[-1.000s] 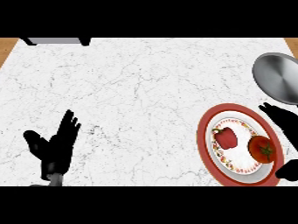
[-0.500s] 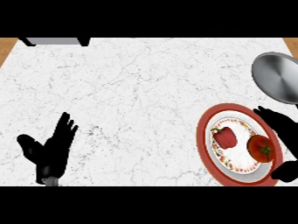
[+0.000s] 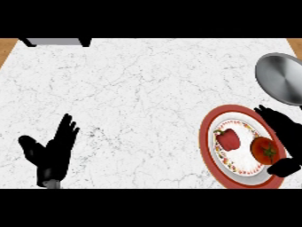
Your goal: Pick the tomato from the plate and place it in the pan
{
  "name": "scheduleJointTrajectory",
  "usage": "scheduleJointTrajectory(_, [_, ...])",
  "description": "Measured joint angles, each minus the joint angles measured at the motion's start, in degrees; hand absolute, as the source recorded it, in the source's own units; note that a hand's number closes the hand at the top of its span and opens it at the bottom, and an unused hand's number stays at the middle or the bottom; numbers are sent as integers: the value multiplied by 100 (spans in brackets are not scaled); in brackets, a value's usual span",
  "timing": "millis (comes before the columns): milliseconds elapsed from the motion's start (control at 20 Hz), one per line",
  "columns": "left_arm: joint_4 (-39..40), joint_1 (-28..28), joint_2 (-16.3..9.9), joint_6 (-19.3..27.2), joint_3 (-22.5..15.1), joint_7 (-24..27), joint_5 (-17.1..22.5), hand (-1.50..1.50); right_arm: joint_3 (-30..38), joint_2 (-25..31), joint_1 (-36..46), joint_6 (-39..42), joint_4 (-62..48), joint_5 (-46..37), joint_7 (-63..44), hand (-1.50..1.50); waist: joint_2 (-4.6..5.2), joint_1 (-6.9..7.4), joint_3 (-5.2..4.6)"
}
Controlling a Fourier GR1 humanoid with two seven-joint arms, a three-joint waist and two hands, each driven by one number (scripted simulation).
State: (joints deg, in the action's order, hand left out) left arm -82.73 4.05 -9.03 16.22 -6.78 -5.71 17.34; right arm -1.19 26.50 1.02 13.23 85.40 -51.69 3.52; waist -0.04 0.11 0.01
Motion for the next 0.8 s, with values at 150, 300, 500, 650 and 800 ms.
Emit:
scheduleJointTrajectory(150, [-68,-7,54,-1,55,-89,-48,0,20,-145,109,-54,-313,-108,103,150,1,0,-2])
scheduleJointTrajectory(300, [77,-54,182,9,14,13,-132,0,-38,-95,126,-287,-550,-191,616,150,4,-1,-1])
scheduleJointTrajectory(500, [-22,13,193,-50,76,-14,-160,0,-9,-161,274,-751,-930,-355,1130,150,-11,8,-19])
scheduleJointTrajectory(650, [117,-67,267,-90,143,44,-209,0,83,-204,432,-1028,-1264,-466,1426,150,-27,7,-36])
scheduleJointTrajectory(800, [184,-79,297,-179,222,89,-250,0,127,-247,487,-1032,-1299,-577,1485,150,-30,4,-28])
